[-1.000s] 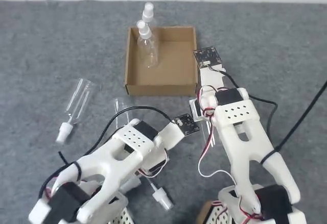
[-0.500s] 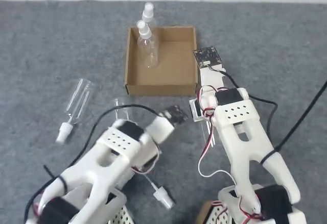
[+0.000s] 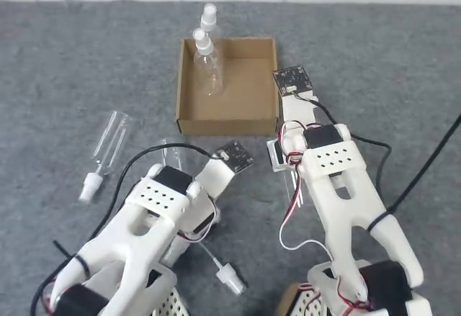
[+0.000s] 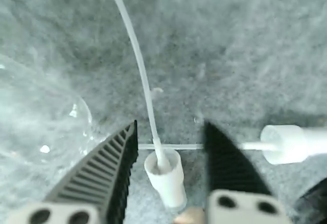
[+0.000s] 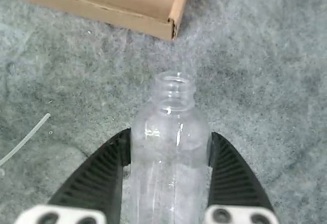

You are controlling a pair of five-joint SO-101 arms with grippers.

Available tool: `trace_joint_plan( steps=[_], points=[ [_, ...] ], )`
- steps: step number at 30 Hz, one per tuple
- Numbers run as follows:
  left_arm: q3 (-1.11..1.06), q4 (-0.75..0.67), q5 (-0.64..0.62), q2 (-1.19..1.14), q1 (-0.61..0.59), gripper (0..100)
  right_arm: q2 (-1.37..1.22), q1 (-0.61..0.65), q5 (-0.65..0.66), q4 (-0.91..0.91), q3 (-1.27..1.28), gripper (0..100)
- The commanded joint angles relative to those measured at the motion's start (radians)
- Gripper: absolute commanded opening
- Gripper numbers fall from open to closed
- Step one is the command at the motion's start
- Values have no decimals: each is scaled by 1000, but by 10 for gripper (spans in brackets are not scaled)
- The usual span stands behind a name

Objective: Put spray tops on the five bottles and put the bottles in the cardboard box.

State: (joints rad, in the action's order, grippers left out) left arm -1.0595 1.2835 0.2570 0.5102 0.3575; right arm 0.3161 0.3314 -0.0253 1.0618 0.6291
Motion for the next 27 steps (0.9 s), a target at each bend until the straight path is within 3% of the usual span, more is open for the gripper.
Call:
trace_joint_plan(
  steps=[1,14,27],
  points=[
    [70,21,25,44,3,328,64,-33,-9,-8,-61,98],
    [96,64,302,44,8,326,65,-133,-11,-8,-103,98],
    [120,75,388,61,38,327,65,-156,-11,-8,-115,97]
  ],
)
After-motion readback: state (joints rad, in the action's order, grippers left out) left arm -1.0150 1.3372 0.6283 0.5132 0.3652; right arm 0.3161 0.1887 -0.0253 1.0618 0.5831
